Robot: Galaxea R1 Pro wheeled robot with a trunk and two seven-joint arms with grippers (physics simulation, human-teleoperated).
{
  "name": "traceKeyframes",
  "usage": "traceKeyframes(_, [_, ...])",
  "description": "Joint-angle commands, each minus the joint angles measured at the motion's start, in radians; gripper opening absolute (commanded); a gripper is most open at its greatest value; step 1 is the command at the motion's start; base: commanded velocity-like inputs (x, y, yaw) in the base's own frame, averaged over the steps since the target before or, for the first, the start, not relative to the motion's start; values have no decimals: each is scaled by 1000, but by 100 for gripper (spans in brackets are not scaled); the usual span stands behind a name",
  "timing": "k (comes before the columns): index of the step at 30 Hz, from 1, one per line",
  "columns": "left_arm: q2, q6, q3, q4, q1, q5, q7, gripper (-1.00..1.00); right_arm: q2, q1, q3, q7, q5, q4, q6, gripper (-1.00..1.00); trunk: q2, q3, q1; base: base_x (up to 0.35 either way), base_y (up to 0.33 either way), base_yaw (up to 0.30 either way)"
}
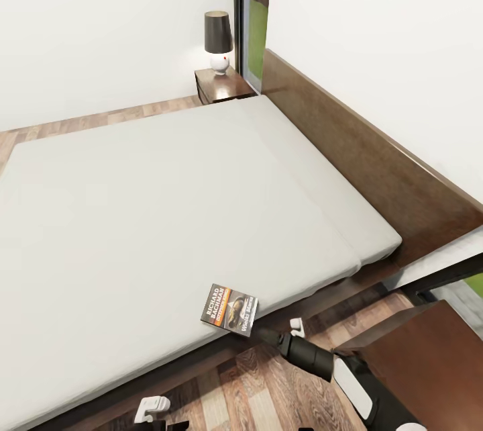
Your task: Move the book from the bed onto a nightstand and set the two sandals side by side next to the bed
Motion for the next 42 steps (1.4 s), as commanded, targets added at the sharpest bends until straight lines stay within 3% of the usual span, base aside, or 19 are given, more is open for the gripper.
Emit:
traceKeyframes(1, [0, 5, 9, -1, 0, -8, -8, 100, 0, -1, 13, 11, -10, -3, 8, 100, -1, -1, 0, 0, 0, 0])
traceKeyframes(6, [-2, 7, 8, -1, 0, -9, -21, 100, -1, -1, 38, 48, -10, -7, 8, 100, -1, -1, 0, 0, 0, 0])
traceKeyframes(18, [-17, 7, 8, -1, 0, -9, -22, 100, -2, -1, 40, 51, -11, -6, 8, 100, -1, -1, 0, 0, 0, 0])
traceKeyframes(38, [-20, 8, 7, -2, 0, -9, -21, 100, -3, -1, 40, 51, -10, -6, 8, 100, -141, -63, 77, 0, 0, 0])
traceKeyframes(42, [-22, 8, 7, -2, 0, -9, -21, 100, -2, -1, 40, 51, -10, -6, 8, 100, -141, -63, 77, 0, 0, 0])
